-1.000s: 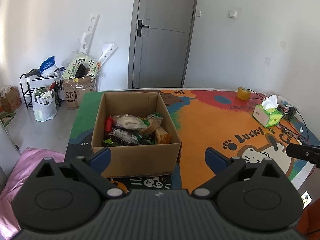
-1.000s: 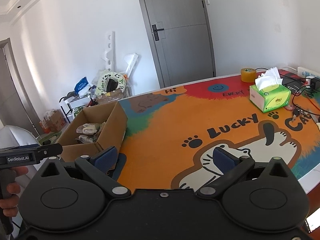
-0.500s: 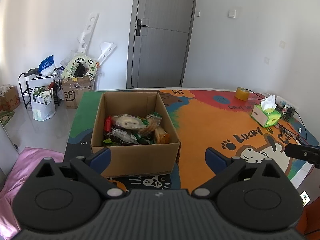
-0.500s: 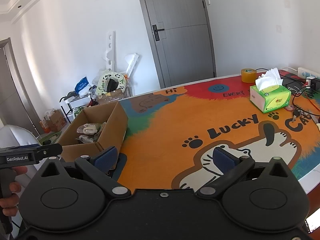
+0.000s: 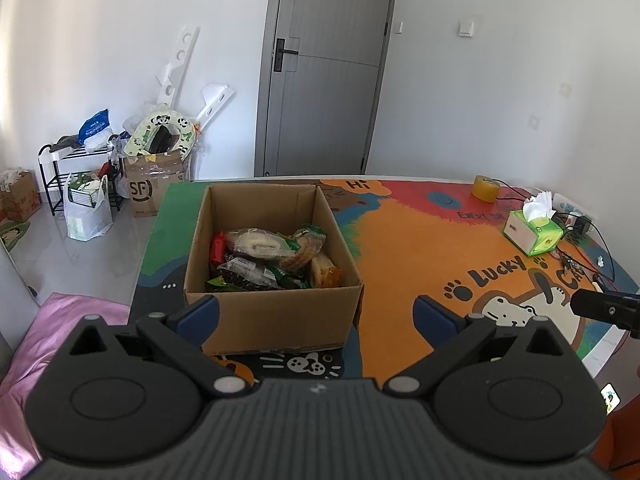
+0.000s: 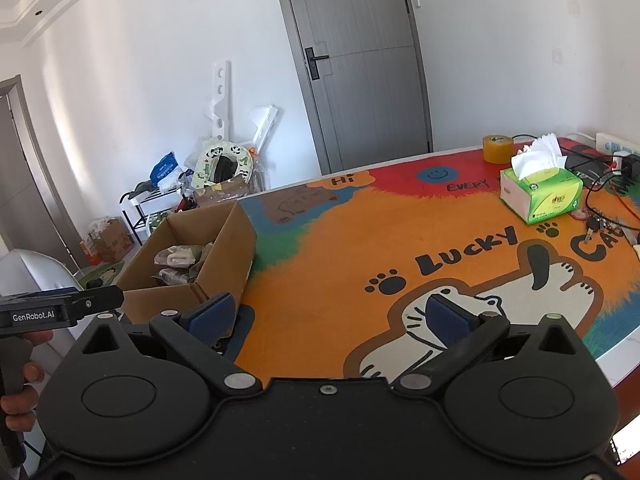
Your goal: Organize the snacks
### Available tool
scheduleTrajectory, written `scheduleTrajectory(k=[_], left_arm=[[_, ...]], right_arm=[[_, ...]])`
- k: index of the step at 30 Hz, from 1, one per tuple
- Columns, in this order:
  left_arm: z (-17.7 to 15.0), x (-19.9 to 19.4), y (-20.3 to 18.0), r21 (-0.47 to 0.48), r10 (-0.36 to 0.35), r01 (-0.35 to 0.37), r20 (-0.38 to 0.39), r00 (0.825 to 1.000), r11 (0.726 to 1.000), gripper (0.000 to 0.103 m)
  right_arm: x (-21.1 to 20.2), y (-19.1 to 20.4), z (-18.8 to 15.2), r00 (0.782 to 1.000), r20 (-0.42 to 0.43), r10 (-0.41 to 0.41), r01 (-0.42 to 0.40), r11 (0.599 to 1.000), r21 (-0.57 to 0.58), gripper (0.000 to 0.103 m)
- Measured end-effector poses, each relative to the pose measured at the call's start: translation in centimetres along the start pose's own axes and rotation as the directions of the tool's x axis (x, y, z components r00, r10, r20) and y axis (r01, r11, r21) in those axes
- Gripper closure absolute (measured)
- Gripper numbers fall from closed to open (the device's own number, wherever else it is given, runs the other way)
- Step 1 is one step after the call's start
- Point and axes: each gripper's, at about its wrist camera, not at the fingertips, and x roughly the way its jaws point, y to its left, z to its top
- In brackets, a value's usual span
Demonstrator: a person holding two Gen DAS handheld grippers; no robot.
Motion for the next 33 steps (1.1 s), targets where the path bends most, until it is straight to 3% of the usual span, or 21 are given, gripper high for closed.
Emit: scheduleTrajectory(k=[33], left_arm=[[0.04, 0.15, 0.10, -0.003, -0.004, 0.004, -0.012, 1.000, 1.000, 0.000]], right_arm=[[0.21, 0.28, -0.08, 1.000, -0.004, -0.002, 0.002, 1.000, -0.017, 0.000]])
